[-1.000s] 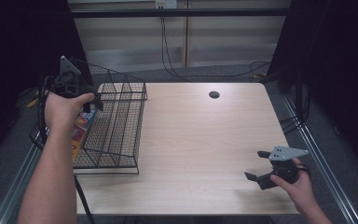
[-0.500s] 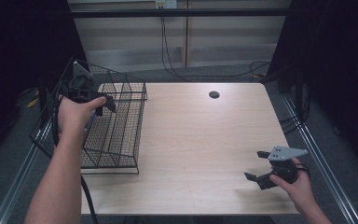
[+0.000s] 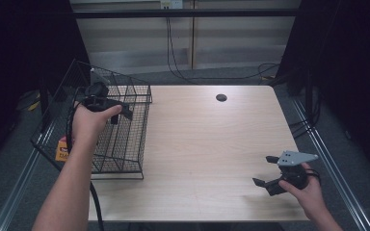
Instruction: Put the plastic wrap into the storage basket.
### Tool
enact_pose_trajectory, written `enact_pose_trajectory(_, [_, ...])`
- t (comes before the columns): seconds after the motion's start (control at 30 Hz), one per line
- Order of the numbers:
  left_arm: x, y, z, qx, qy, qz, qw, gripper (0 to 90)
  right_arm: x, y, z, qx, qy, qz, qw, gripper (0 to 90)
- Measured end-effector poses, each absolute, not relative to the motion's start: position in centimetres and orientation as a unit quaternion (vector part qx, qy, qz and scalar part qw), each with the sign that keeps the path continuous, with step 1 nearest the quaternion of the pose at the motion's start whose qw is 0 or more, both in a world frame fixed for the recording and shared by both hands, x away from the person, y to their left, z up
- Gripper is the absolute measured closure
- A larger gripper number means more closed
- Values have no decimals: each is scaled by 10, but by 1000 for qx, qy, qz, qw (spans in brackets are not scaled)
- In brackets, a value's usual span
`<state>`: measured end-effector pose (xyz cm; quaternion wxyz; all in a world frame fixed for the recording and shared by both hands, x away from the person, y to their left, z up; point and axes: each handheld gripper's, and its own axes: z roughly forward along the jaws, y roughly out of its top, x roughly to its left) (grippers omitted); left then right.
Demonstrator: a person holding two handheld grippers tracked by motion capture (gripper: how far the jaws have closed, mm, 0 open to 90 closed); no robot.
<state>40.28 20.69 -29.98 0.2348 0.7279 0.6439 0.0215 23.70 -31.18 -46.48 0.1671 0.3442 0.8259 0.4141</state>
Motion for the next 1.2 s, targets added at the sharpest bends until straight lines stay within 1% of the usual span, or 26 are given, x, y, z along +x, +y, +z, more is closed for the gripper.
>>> enact_pose_trajectory(0.93, [391, 171, -321, 763, 591, -8, 260, 107, 236, -310, -465, 343, 829, 410, 165, 39])
enact_pose_trajectory(1.2, [388, 160, -326, 774, 576, -8, 264, 106, 237, -311, -465, 343, 829, 411, 165, 39])
